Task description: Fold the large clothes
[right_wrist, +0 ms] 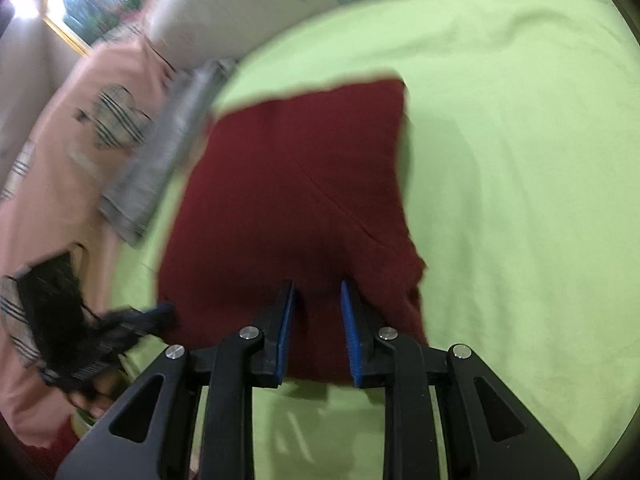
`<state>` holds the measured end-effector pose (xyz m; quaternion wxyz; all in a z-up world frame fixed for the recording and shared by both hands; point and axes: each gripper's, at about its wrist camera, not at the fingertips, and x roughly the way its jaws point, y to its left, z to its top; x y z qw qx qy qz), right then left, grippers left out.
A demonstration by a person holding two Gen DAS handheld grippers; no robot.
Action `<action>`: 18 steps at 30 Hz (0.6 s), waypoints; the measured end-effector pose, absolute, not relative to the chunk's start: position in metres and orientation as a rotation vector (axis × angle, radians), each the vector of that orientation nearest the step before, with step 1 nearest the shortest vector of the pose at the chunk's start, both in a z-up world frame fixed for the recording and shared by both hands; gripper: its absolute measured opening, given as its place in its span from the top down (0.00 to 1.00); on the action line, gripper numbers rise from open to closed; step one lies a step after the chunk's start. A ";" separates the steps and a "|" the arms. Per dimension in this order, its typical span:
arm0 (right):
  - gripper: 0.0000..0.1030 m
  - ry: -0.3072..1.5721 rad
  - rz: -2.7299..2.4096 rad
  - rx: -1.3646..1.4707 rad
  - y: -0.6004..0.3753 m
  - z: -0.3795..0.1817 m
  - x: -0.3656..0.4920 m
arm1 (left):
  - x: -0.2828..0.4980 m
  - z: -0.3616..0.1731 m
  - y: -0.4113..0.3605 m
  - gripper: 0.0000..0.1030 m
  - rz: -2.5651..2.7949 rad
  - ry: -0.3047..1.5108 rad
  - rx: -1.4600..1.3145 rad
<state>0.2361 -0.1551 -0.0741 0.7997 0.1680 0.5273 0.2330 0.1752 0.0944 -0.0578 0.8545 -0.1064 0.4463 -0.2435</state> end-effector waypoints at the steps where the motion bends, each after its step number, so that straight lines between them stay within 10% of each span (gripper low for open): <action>1: 0.78 1.122 0.510 0.380 -0.159 -0.077 0.235 | 0.175 -0.058 0.094 0.99 -0.508 0.938 -0.219; 18: 0.76 1.075 0.483 0.382 -0.162 -0.053 0.216 | 0.168 -0.061 0.086 1.00 -0.446 0.922 -0.139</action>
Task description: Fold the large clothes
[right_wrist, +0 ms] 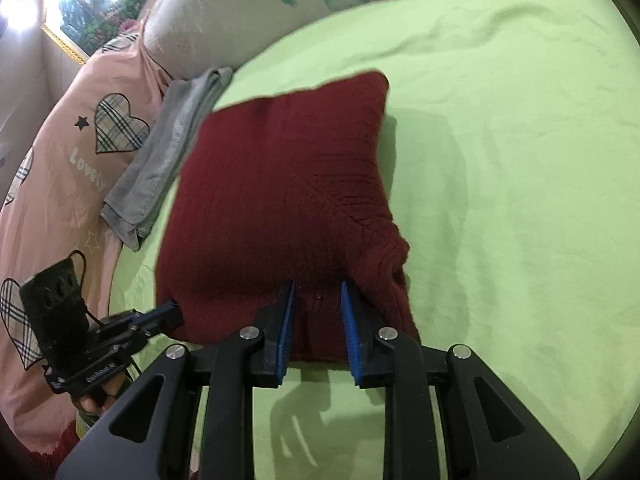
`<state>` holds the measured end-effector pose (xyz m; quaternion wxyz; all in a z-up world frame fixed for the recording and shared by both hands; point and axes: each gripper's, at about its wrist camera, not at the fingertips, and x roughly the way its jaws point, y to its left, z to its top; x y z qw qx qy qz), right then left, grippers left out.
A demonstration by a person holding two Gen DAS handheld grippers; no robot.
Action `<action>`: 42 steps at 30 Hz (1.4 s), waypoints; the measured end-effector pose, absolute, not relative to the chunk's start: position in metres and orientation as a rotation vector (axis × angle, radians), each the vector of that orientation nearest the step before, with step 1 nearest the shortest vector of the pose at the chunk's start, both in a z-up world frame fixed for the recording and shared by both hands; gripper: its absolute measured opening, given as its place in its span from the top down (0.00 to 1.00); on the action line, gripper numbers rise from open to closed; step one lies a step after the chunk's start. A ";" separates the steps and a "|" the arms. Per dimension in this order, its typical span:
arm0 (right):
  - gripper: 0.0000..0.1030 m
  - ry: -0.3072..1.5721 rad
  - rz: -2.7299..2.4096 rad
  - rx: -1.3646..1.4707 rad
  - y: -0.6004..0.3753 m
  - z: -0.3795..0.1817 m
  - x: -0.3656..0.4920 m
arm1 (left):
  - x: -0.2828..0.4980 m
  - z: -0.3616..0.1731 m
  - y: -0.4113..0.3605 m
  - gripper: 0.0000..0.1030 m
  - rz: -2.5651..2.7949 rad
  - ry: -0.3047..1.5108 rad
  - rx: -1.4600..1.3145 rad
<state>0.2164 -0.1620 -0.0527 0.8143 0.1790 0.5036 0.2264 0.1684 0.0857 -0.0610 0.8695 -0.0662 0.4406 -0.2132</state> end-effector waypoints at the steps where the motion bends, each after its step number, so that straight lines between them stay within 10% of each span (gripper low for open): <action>1: 0.76 1.060 0.488 0.383 -0.161 -0.048 0.215 | 0.168 -0.061 0.085 1.00 -0.441 0.921 -0.139; 18: 0.67 1.050 0.473 0.346 -0.162 -0.034 0.195 | 0.141 -0.039 0.092 0.99 -0.347 0.901 -0.185; 23: 0.66 1.030 0.486 0.342 -0.161 -0.024 0.181 | 0.123 -0.039 0.093 0.70 -0.245 0.913 -0.169; 39: 0.49 1.073 0.387 0.468 -0.183 -0.054 0.263 | 0.163 -0.022 0.106 0.46 -0.162 0.896 -0.255; 42: 0.84 1.102 0.446 0.471 -0.170 -0.060 0.274 | 0.177 -0.029 0.100 0.46 -0.128 0.929 -0.220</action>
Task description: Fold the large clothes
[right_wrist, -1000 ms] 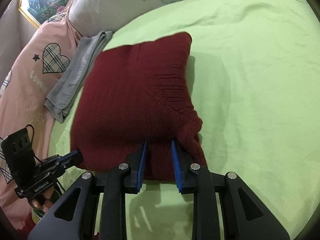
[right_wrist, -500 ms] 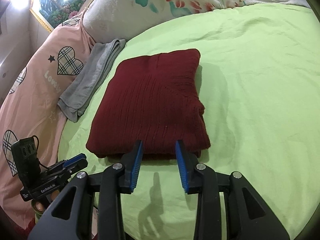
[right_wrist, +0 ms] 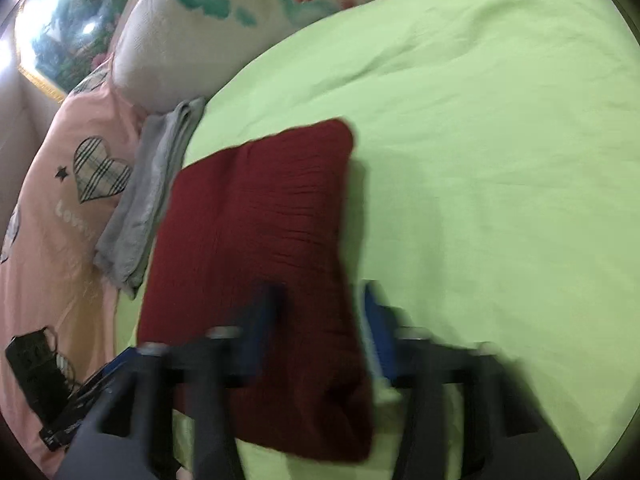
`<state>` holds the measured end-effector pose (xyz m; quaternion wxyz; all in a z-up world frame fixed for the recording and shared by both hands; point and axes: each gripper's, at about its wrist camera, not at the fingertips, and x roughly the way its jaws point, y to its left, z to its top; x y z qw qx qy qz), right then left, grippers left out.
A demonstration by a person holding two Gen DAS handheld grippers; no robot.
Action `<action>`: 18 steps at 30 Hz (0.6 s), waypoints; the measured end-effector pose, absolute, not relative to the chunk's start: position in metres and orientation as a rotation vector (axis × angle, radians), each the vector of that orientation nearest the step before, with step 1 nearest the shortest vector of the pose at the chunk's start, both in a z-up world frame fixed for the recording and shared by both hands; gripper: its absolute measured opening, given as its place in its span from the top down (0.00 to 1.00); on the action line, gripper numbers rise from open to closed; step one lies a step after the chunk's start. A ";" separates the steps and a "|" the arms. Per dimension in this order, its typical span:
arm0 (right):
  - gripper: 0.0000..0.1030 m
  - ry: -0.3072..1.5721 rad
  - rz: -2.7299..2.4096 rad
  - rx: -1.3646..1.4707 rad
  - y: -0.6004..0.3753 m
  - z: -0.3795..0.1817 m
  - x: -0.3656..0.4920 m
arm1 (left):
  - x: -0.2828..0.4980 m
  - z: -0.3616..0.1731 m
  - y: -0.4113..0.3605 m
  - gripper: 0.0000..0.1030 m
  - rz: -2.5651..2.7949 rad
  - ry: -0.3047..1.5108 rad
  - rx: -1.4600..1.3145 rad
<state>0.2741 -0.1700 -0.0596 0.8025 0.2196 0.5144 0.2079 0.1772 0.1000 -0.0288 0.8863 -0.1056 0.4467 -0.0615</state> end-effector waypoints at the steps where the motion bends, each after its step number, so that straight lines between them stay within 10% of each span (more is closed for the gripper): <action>1: 0.87 1.085 0.436 0.445 -0.168 -0.054 0.272 | 0.182 -0.032 0.096 0.45 -0.108 0.948 -0.188; 18: 0.79 0.947 0.348 0.310 -0.162 -0.019 0.235 | 0.188 -0.045 0.086 0.39 -0.084 0.970 -0.112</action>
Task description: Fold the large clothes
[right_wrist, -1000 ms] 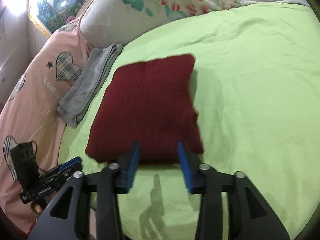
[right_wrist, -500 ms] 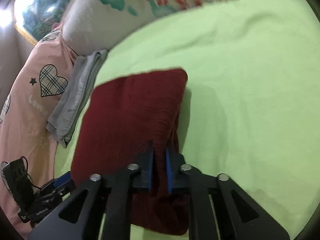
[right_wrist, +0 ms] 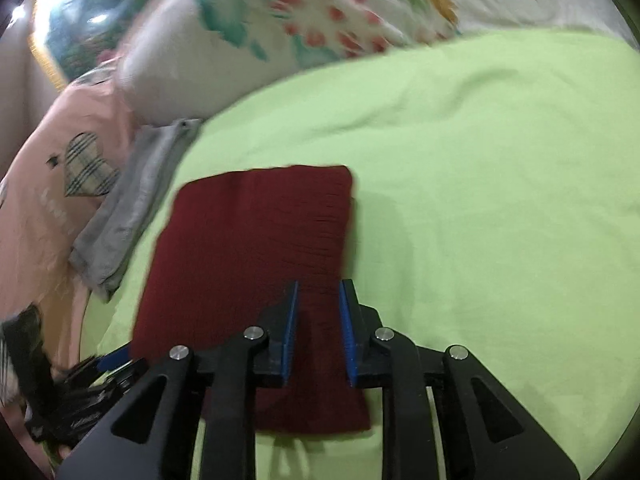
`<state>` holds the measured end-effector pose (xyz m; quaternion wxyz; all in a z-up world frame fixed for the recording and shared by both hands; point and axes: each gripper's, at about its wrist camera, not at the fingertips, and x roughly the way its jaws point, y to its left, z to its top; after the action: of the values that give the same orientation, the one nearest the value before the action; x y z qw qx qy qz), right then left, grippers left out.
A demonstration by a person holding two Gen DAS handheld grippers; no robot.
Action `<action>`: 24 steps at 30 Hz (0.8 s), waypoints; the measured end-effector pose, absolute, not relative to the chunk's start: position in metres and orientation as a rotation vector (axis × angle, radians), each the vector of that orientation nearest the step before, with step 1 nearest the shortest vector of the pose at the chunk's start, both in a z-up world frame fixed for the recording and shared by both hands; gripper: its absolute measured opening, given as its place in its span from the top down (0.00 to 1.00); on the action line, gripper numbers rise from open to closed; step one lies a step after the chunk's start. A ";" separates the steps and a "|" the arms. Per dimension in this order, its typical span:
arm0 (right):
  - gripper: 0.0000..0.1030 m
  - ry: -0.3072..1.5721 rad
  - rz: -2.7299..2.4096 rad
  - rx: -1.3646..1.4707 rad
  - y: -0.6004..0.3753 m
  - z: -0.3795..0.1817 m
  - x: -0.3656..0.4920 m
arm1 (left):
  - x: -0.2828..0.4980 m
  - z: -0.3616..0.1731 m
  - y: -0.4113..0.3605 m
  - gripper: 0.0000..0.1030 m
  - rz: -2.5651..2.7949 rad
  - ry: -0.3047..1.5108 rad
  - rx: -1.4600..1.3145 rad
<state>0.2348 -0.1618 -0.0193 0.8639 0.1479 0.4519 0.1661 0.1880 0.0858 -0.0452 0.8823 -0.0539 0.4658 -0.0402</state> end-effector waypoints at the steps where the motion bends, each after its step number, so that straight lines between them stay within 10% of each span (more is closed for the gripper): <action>1: 0.78 0.954 0.373 0.297 -0.159 -0.020 0.234 | 0.188 -0.045 0.086 0.39 -0.082 0.969 -0.110; 24: 0.58 1.035 0.406 0.317 -0.156 -0.029 0.200 | 0.167 -0.043 0.089 0.32 -0.038 0.963 -0.098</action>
<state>0.2004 -0.1560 -0.0295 0.8375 0.1499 0.4893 0.1919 0.1671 0.0893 -0.0427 0.8850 -0.0469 0.4628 -0.0184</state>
